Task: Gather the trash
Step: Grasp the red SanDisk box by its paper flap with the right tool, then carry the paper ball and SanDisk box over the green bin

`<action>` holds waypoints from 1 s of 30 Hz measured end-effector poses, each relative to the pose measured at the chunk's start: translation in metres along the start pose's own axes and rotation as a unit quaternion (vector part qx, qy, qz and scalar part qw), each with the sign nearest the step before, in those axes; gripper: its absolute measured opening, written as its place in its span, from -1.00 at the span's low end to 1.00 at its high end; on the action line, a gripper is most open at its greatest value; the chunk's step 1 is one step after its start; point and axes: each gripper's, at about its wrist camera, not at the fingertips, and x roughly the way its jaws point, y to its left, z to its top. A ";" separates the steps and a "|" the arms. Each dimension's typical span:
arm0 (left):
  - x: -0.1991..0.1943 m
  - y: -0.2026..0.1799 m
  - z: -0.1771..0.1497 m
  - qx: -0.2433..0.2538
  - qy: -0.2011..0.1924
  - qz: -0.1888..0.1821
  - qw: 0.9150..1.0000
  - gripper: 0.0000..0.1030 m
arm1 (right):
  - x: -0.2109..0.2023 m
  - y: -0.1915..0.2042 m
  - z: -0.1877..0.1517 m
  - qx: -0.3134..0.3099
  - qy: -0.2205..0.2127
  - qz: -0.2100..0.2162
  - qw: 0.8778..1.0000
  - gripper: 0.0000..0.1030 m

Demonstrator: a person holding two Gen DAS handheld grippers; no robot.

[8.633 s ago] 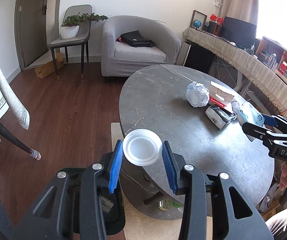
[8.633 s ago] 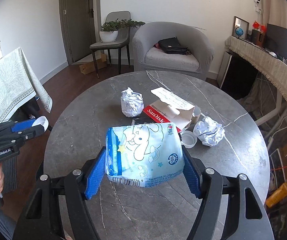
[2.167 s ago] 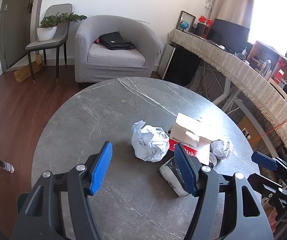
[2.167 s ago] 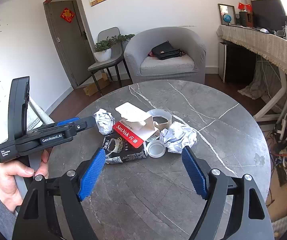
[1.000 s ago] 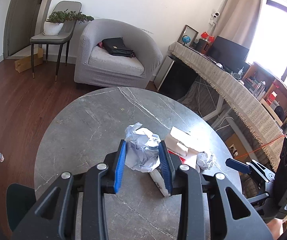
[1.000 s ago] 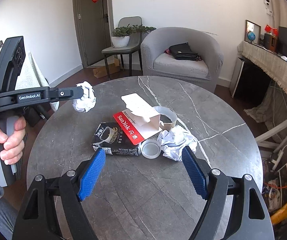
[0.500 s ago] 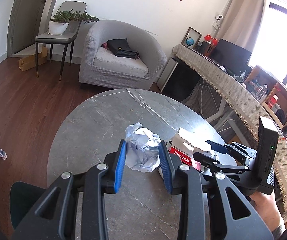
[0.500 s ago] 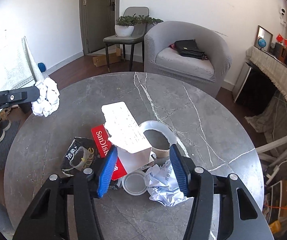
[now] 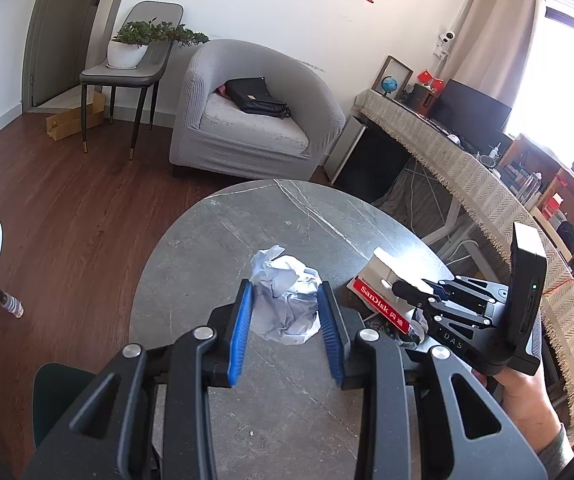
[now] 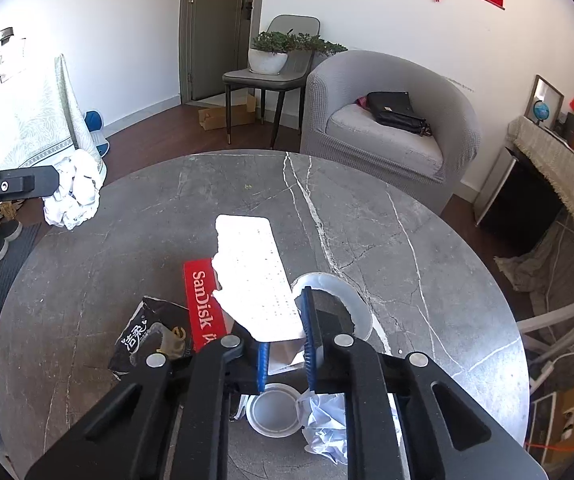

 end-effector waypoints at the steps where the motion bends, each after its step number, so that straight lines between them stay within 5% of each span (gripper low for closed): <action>1: -0.001 0.001 0.000 0.001 0.000 0.002 1.000 -0.31 | -0.002 0.001 0.000 -0.001 -0.004 -0.002 1.000 -0.91; 11: -0.017 0.018 -0.001 0.001 -0.003 0.008 1.000 -0.31 | -0.023 0.011 0.016 0.010 -0.036 -0.001 0.999 -0.99; 20: -0.036 0.037 -0.001 -0.010 -0.010 0.013 1.000 -0.31 | -0.035 0.041 0.039 -0.075 -0.035 -0.092 0.992 -1.00; 30: -0.055 0.057 -0.006 -0.020 -0.012 0.023 0.999 -0.31 | -0.060 0.072 0.050 -0.060 -0.045 -0.066 0.995 -1.00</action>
